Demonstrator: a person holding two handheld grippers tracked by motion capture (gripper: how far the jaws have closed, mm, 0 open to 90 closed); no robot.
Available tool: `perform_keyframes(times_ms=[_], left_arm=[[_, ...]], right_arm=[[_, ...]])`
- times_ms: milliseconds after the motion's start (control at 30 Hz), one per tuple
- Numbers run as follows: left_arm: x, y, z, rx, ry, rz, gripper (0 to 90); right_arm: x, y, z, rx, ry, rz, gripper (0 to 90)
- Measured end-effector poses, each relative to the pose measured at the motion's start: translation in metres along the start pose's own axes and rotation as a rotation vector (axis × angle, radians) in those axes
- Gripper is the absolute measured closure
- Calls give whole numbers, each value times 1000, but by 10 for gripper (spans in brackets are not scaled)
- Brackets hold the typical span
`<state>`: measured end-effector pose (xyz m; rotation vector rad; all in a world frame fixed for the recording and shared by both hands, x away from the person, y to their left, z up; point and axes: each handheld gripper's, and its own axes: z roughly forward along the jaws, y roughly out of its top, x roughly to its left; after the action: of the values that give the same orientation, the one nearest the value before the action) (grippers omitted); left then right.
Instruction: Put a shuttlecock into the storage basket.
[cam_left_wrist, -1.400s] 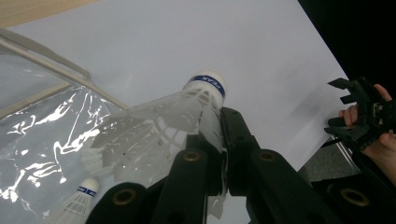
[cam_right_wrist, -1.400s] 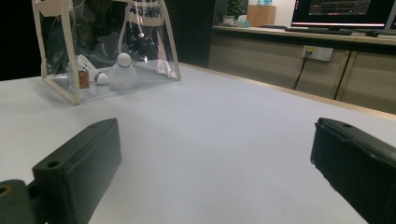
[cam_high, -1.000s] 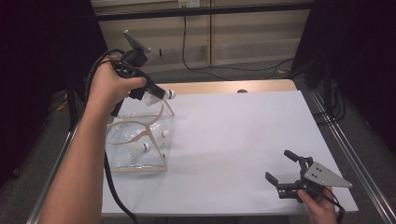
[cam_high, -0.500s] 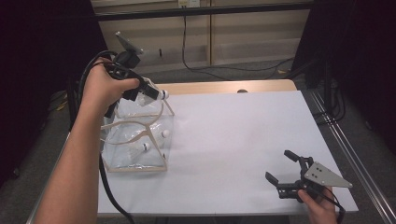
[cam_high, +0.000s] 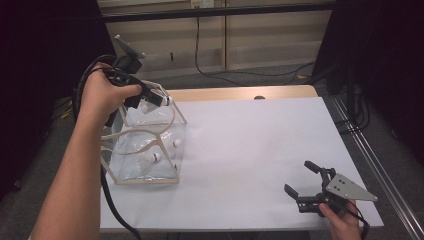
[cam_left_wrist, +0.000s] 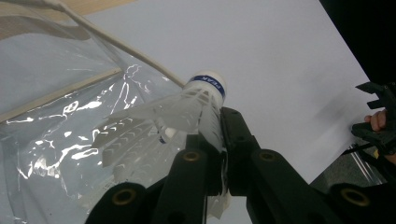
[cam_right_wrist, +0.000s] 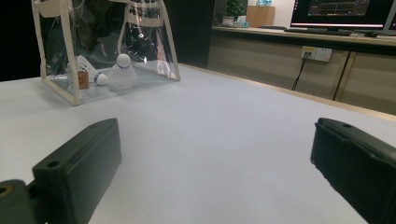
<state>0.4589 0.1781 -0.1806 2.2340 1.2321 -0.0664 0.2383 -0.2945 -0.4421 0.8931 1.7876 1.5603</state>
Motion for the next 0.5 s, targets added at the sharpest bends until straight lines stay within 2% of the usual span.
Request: perform_keyframes(times_ms=[300,500], left_arm=[[6,-3,-2,-4,4,-5,878],[10,-5,-3,-7,21,-13,878]], right_arm=[[0,0,0,2,1,2,14],[0,0,0,3,3,1,14]])
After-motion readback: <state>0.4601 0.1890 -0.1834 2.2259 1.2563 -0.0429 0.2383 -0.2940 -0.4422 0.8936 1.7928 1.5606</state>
